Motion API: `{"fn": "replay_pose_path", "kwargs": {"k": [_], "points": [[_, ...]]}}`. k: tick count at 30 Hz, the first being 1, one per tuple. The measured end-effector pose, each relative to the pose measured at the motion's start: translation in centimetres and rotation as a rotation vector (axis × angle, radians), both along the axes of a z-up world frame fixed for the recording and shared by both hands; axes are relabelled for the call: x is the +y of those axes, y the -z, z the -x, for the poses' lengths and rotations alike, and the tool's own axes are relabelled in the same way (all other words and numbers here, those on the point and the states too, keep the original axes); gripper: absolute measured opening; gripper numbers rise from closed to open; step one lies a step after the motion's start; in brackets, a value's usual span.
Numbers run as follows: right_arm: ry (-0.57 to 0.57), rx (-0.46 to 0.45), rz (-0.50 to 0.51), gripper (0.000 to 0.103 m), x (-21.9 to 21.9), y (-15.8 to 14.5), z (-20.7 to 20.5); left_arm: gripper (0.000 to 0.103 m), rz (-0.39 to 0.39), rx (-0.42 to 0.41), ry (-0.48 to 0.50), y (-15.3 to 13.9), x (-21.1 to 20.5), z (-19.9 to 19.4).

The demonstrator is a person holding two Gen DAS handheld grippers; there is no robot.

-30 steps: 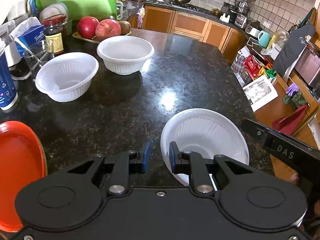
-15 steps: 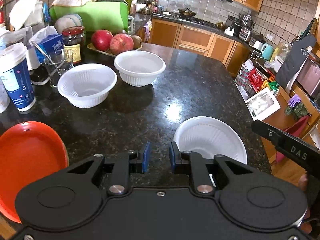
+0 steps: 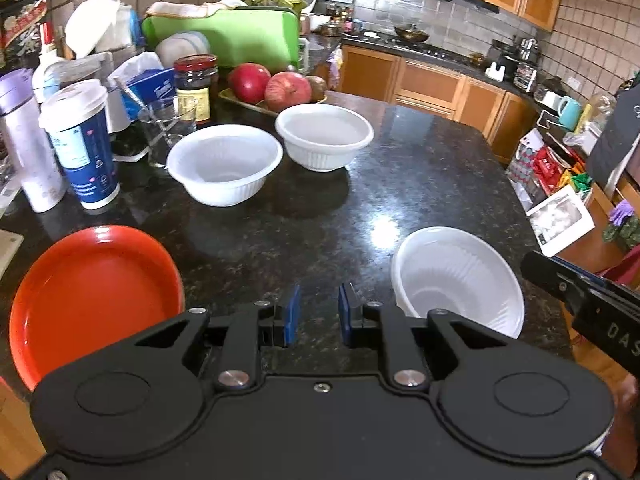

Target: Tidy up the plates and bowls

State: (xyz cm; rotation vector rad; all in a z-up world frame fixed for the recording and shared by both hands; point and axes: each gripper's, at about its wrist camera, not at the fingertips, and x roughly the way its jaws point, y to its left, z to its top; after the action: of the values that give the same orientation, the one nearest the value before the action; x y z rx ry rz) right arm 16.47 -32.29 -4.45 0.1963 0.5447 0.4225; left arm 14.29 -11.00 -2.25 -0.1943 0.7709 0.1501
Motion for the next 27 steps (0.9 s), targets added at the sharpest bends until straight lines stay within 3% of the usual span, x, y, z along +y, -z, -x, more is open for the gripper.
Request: {"fn": "replay_pose_path", "kwargs": {"k": [14, 27], "points": [[-0.074, -0.018, -0.001, 0.032, 0.8, 0.0, 1.7, 0.026, -0.036, 0.023, -0.072, 0.8, 0.4, 1.4], [-0.094, -0.012, 0.014, 0.032, 4.5, -0.4, 0.8, 0.026, -0.047, 0.033, -0.073, 1.1, 3.9, 1.0]]}}
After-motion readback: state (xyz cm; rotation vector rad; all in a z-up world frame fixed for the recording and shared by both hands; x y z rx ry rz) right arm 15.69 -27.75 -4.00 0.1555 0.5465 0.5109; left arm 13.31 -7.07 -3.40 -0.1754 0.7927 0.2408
